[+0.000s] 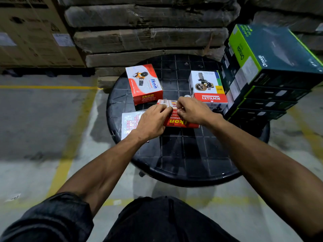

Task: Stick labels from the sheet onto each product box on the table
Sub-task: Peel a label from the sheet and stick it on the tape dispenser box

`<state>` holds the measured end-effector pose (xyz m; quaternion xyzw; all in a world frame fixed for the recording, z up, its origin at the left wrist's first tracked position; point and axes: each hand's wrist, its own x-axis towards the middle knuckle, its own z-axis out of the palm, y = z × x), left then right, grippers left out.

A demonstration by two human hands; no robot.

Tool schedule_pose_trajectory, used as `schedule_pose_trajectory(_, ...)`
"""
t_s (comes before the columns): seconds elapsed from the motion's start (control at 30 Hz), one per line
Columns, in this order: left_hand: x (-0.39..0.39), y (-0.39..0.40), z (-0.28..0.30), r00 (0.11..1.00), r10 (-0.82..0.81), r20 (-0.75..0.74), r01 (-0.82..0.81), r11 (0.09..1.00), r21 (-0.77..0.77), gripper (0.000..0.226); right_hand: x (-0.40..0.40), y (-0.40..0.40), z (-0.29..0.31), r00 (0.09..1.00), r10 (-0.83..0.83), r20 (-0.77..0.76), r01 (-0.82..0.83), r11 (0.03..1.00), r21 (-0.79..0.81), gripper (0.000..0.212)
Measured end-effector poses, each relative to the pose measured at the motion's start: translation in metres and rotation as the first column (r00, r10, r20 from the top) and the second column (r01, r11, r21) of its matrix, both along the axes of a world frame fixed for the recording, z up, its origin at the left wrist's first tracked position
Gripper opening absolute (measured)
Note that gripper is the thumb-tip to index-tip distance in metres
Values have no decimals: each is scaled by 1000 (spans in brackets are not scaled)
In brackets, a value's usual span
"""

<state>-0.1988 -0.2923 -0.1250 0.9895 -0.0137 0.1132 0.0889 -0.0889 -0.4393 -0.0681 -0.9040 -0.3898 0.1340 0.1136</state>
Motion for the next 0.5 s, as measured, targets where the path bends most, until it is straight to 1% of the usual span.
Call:
schedule_pose_trajectory(0.17, -1, -1, -1, 1000, 4, 4, -4, 1000, 8, 59, -1, 1, -2, 999, -2, 34, 2, 1000, 7, 9)
schedule_pose_trajectory(0.5, -2, -1, 0, 1000, 6, -14, -6, 1000, 10, 63, -1, 2, -6, 999, -12, 52, 11, 1000, 17, 10)
